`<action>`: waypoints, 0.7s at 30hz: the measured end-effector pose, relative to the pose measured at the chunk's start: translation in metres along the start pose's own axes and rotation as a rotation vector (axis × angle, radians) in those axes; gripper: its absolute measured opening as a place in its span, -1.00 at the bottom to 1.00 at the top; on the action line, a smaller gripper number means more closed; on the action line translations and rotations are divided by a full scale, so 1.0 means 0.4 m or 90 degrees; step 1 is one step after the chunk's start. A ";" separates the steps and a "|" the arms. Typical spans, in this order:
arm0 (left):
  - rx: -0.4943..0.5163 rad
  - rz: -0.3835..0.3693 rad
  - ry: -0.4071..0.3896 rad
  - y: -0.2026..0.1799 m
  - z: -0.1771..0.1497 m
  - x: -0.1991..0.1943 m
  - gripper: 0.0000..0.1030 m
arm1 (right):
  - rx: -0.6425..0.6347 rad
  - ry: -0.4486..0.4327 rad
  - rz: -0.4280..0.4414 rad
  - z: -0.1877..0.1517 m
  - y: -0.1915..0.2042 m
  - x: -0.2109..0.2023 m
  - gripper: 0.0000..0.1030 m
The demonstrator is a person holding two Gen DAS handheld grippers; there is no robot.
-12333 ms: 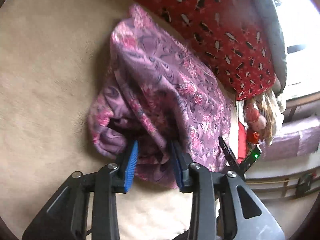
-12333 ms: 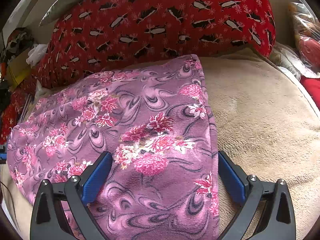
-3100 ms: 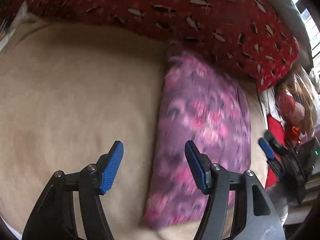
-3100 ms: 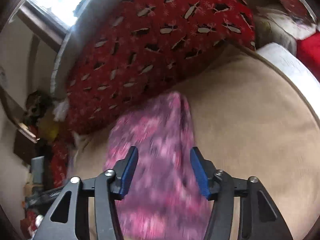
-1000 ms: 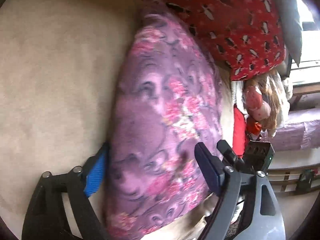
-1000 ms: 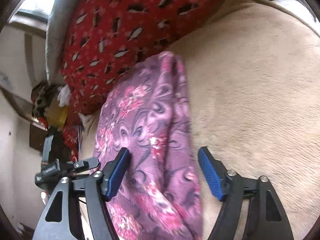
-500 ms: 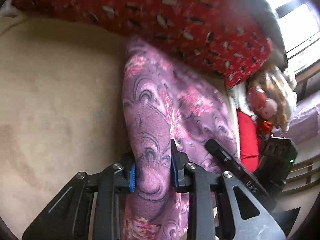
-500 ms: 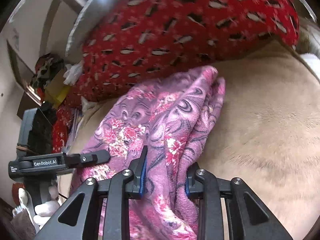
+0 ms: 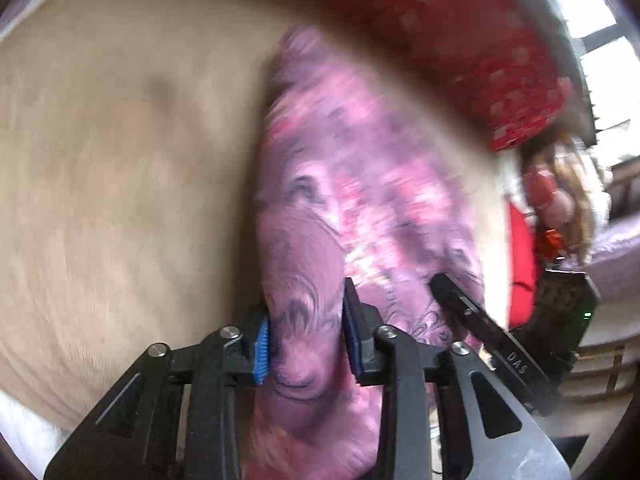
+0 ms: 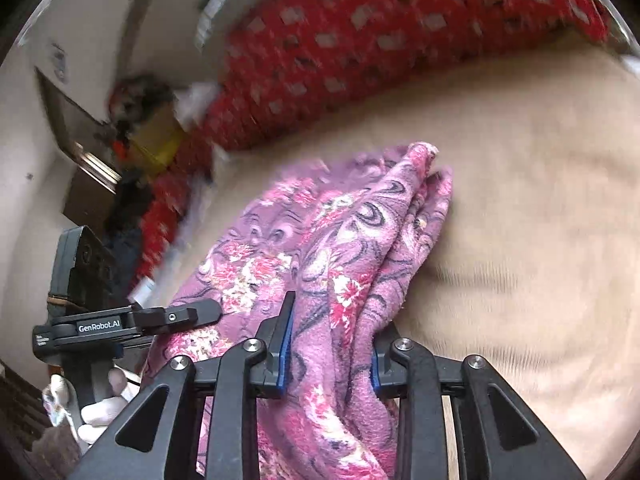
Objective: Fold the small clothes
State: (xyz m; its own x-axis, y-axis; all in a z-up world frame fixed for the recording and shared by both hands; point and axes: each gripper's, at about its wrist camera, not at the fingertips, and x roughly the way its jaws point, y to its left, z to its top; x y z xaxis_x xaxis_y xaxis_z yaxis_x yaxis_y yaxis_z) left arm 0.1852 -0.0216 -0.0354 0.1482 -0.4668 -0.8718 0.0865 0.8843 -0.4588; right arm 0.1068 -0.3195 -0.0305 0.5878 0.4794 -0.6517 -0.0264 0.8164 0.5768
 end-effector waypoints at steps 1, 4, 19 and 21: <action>-0.004 -0.001 0.007 0.015 -0.006 0.008 -0.29 | 0.002 0.019 -0.024 -0.016 -0.011 0.016 -0.34; -0.008 -0.034 -0.014 0.034 -0.011 -0.039 -0.28 | 0.038 0.015 -0.024 -0.031 -0.056 -0.009 -0.30; 0.148 0.160 -0.109 -0.185 0.200 0.092 -0.04 | -0.081 0.006 -0.176 0.143 -0.032 0.148 -0.36; 0.170 0.142 -0.117 -0.191 0.179 0.049 -0.04 | -0.055 -0.019 -0.140 0.155 -0.051 0.116 -0.43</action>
State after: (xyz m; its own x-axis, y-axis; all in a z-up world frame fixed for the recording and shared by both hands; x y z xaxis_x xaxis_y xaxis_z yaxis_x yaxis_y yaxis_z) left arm 0.2520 -0.0987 -0.0051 0.3638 -0.2775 -0.8892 0.2814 0.9427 -0.1791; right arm 0.1848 -0.3340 -0.0418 0.6105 0.2785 -0.7414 0.0367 0.9252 0.3778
